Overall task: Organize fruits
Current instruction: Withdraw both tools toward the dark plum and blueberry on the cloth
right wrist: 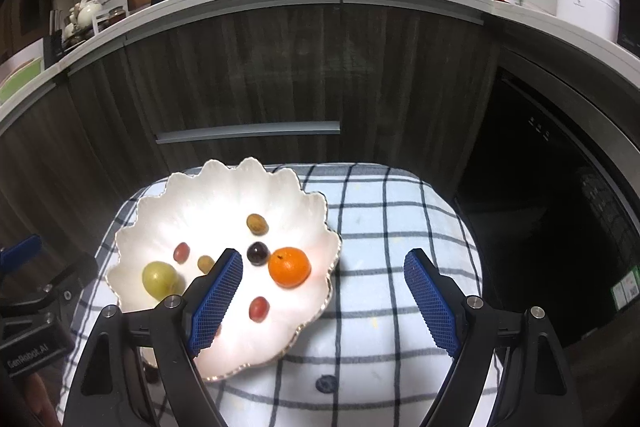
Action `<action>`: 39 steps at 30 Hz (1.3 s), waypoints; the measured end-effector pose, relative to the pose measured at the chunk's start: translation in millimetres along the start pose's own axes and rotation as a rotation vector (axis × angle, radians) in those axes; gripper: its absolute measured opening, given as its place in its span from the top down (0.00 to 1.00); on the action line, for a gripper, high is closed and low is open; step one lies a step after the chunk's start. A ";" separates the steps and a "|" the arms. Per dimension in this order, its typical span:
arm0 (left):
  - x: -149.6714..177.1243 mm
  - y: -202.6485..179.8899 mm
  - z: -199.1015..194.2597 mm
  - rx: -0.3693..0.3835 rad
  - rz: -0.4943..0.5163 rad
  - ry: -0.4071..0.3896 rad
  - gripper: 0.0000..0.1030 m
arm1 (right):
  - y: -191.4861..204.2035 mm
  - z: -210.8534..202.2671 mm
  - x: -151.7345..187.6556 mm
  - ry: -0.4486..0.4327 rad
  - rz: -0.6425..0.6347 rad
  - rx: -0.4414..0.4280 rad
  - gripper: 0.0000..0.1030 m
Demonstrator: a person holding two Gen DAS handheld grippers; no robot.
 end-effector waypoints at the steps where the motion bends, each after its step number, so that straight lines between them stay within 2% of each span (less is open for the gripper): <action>1: 1.4 0.9 -2.0 -0.003 0.000 -0.001 0.03 | -1.2 -1.9 1.9 0.001 0.000 0.004 0.19; 21: 44.8 -3.1 -40.1 -0.019 0.026 -0.017 0.00 | -12.5 -36.4 56.9 0.003 0.028 0.010 0.19; 26: 60.0 -0.3 -43.5 -0.039 0.032 -0.022 0.00 | -14.0 -39.9 68.7 0.007 0.033 0.013 0.19; 29: 70.7 2.2 -43.6 -0.051 0.030 -0.018 0.00 | -13.4 -41.2 76.3 0.007 0.030 0.015 0.14; 39: 100.3 11.2 -40.3 -0.100 0.002 -0.042 0.00 | -10.6 -36.9 104.3 0.018 -0.015 0.020 0.13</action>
Point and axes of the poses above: each gripper's, at about its wrist camera, not at the fingertips, and z roughly the way its jaws point, y to its left, x to its underside, the point moved 9 cm from there along z, roughly the way its jaws point, and after that the axes turned 14 degrees about -y, right-handed, at the moved point
